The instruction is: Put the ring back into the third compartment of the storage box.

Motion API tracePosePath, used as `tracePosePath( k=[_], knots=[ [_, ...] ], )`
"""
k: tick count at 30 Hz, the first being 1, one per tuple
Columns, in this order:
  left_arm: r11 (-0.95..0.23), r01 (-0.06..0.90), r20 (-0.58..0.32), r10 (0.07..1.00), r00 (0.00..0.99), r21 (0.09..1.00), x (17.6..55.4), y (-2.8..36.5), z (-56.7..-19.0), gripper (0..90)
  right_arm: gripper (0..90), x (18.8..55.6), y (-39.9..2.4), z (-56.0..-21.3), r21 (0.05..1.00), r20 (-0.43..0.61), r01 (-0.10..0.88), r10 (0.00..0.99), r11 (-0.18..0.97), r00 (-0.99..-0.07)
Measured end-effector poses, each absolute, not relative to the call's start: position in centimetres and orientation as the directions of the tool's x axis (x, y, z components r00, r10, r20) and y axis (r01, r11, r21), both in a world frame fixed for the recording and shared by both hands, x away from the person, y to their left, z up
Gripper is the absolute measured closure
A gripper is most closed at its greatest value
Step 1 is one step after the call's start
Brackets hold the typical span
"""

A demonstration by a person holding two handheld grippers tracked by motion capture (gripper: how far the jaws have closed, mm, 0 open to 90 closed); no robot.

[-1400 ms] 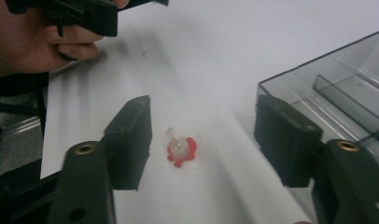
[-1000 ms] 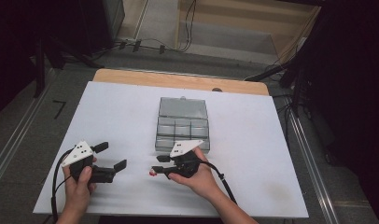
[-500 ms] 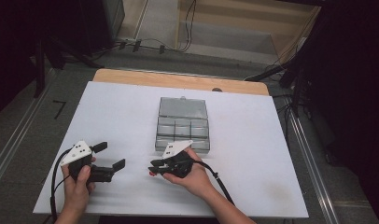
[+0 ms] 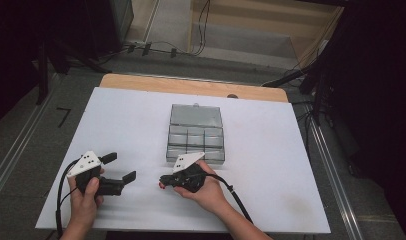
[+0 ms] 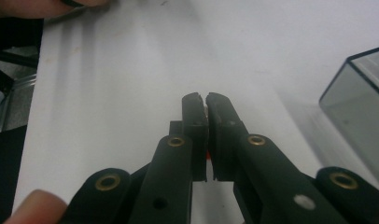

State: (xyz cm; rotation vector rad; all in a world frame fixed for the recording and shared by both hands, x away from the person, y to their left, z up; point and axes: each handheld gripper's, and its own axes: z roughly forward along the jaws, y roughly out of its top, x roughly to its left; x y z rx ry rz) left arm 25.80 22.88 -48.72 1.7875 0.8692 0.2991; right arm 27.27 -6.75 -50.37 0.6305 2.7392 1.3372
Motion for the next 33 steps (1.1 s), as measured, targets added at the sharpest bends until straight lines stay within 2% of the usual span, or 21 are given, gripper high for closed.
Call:
tracePosePath(
  k=[33],
  knots=[
    [-0.163,0.409,-0.194,0.689,0.698,0.898,26.0,23.0,-48.8,0.0,84.8,26.5,-10.3,-47.5,0.811,0.144,0.345,0.409,0.473,-0.901]
  ],
)
